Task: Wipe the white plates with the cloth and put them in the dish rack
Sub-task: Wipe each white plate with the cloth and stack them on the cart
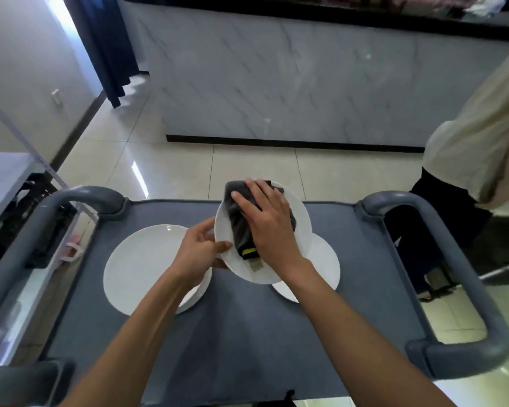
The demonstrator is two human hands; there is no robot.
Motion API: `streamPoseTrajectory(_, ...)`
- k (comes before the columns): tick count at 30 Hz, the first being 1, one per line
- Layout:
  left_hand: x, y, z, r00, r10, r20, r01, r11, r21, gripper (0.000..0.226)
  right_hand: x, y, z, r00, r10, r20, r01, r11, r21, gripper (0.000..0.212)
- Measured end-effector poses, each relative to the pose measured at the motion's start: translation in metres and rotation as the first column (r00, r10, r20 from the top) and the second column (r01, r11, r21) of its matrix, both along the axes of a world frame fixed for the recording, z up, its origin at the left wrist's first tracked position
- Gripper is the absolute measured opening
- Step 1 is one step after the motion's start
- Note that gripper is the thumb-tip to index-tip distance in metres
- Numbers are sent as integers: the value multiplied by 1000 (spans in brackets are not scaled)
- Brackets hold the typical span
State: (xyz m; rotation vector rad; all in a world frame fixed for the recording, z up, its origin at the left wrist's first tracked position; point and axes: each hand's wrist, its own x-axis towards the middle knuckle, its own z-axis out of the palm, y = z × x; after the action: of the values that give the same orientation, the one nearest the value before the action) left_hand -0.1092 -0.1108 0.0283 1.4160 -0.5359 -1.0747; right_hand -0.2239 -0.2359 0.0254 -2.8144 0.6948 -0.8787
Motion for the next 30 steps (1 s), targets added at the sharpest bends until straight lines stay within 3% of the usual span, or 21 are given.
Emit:
streamPoseTrajectory(9,-18,-25,11,995,98,-2,-98,994,-48,51,-12,-55,23,990,-77,114,86,993,-77,45)
streamPoseTrajectory(14,-33,-33,13,983,181,-33,-183,979,-91,50,-32,-82,38,974,-180,136,179,984,21,44)
streamPoseTrajectory(23,-57,-52,23,939,327,-101,-338,934,-113,49,-64,-85,32,959,-255,123,249,966,64,50)
streamPoseTrajectory(30,-70,-67,33,897,417,-147,-436,889,-141,45,-84,-65,14,974,-218,65,211,973,94,54)
